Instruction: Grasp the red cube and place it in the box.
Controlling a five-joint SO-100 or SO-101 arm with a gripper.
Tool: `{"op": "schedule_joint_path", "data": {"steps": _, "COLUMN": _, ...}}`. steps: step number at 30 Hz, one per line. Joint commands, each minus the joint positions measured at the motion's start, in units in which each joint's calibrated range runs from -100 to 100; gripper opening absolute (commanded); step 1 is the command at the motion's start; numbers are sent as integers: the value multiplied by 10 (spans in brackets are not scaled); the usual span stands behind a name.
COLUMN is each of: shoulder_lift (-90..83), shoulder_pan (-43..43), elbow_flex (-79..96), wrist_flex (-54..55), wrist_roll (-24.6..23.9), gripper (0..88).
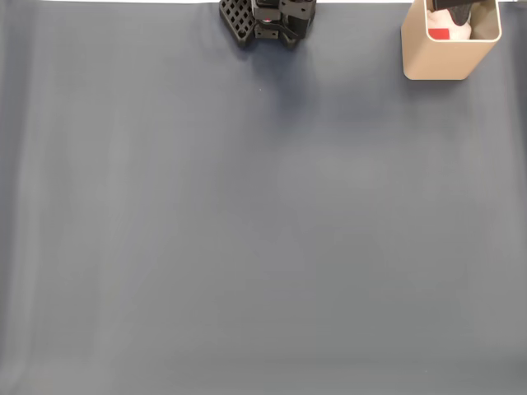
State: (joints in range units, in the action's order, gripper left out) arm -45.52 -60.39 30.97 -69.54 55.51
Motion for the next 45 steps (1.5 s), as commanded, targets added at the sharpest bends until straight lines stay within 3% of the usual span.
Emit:
{"op": "schedule_joint_path", "data": {"steps": 1, "shoulder_lift": -19, "shoulder_pan": 2, "elbow_flex": -4, "wrist_flex": 6, "wrist_roll": 1, "gripper": 315}}
{"op": "schedule_joint_path", "data": {"steps": 11, "shoulder_lift": -21, "shoulder_pan": 41, "elbow_flex": -7, "wrist_flex": 6, "wrist_roll": 9, "gripper": 7}}
{"op": "schedule_joint_path", "data": {"steps": 20, "shoulder_lift": -22, "shoulder_pan": 121, "elbow_flex": -22, "wrist_flex": 6, "wrist_roll": 10, "gripper": 2}}
{"op": "schedule_joint_path", "data": {"steps": 45, "shoulder_lift": -59, "shoulder_pan": 471, "elbow_flex": 0, "wrist_flex": -9, "wrist_roll": 2, "gripper": 2}}
